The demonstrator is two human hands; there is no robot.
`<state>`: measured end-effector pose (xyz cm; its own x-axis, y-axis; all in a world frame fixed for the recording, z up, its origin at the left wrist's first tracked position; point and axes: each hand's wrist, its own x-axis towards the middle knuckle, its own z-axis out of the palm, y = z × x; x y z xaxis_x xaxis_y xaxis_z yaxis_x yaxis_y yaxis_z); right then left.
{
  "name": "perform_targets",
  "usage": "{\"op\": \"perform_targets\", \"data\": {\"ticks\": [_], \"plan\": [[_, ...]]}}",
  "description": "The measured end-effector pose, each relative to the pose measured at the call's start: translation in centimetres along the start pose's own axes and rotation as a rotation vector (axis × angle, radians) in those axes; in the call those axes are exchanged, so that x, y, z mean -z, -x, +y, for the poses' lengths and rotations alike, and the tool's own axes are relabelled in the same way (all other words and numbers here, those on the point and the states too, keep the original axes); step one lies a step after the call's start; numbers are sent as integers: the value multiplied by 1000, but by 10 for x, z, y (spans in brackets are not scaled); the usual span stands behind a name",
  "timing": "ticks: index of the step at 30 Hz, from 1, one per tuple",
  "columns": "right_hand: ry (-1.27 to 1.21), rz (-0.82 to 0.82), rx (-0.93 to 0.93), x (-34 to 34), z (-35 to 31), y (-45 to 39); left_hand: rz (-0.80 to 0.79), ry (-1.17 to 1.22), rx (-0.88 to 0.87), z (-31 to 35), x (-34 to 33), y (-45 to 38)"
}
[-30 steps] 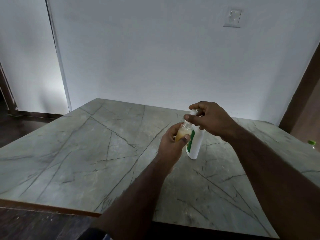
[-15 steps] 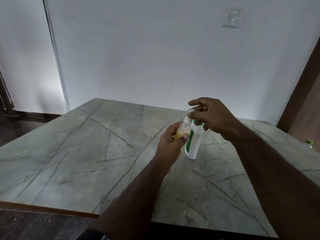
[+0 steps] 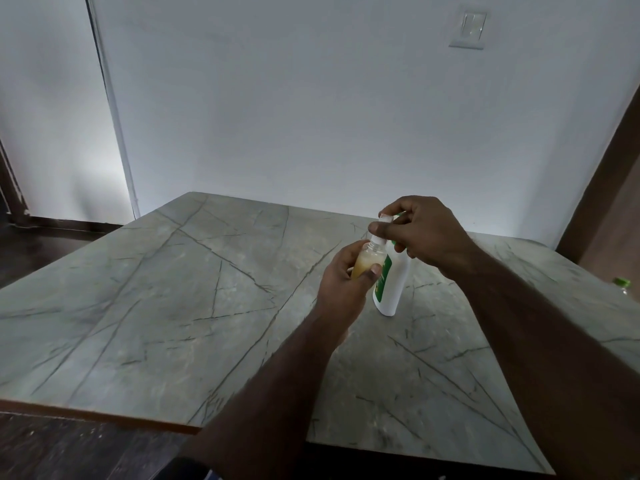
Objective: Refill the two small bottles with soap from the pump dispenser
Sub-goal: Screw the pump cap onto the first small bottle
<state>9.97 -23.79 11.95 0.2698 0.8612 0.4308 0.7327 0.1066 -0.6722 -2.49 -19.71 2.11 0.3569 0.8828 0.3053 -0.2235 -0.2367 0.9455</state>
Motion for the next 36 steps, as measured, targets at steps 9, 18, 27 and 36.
{"op": "perform_targets", "data": {"ticks": [9, 18, 27, 36], "plan": [[-14, -82, -14, -2, -3, -2, 14, -3, -7, 0, 2, -1], [-55, -114, -27, 0, -6, -3, 33, -20, 3, 1, 2, -1], [-32, -49, -40, -2, -5, -2, 48, -46, 6, 2, 1, -2], [38, 36, -9, -5, -7, -3, 49, -40, -27, 0, 3, -2]]}}
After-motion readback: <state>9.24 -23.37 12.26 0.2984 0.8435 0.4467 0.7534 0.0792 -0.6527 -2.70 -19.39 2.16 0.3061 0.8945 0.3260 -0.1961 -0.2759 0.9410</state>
